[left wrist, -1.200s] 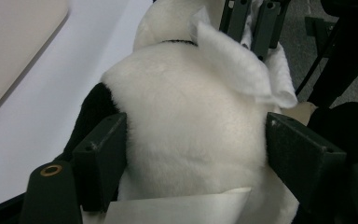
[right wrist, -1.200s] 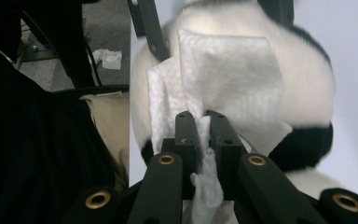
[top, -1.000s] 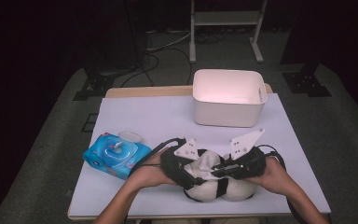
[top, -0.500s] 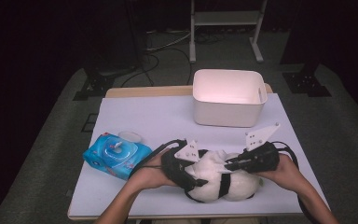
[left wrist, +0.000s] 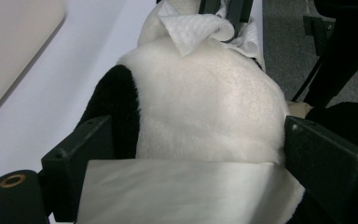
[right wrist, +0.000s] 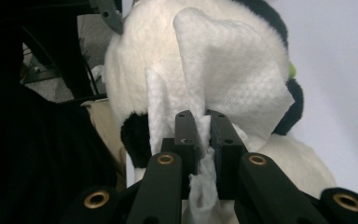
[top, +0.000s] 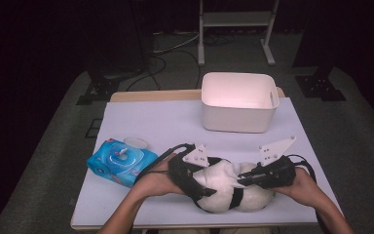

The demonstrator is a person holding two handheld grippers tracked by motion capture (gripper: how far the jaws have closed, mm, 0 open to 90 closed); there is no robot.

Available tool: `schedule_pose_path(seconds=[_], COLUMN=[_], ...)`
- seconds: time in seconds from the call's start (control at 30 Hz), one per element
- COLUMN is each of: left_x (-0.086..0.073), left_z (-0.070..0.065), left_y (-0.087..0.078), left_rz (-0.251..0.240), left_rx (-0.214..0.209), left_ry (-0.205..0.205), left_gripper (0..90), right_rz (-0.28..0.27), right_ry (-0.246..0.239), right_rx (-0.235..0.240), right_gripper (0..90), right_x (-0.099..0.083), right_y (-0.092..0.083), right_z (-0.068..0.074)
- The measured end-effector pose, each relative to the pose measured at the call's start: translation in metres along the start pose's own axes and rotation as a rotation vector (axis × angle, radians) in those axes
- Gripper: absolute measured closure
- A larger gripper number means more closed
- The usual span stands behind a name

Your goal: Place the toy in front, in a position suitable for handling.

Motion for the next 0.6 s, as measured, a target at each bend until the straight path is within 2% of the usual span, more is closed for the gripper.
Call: schedule_pose_path(seconds=[0.17,0.33,0.6], left_x=[0.001,0.002,0.002], left_z=[-0.001,-0.003,-0.006], left_y=[0.002,0.004,0.005], left_rz=[0.017,0.014,0.006], left_rx=[0.001,0.006,0.012], left_ry=[0.026,0.028,0.037], left_gripper=[12.4,12.6,12.6], right_rz=[0.037,0.059,0.016], right_ry=[-0.025,-0.054,-0.119], right_rx=[-0.014,-0.014,0.001], right_gripper=[82.4,82.5,82.4], right_x=[0.007,0.021,0.056], right_y=[-0.001,-0.002,0.000], right_z=[0.004,0.005,0.009])
Point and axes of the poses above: each handheld gripper's, and its own axes: y roughly forward along the jaws, x roughly out of its top, z roughly to its left, the point moved 2 cm from there along y, roughly forward along the jaws, and after that the axes turned 12 degrees about z, right-handed, at the moved point
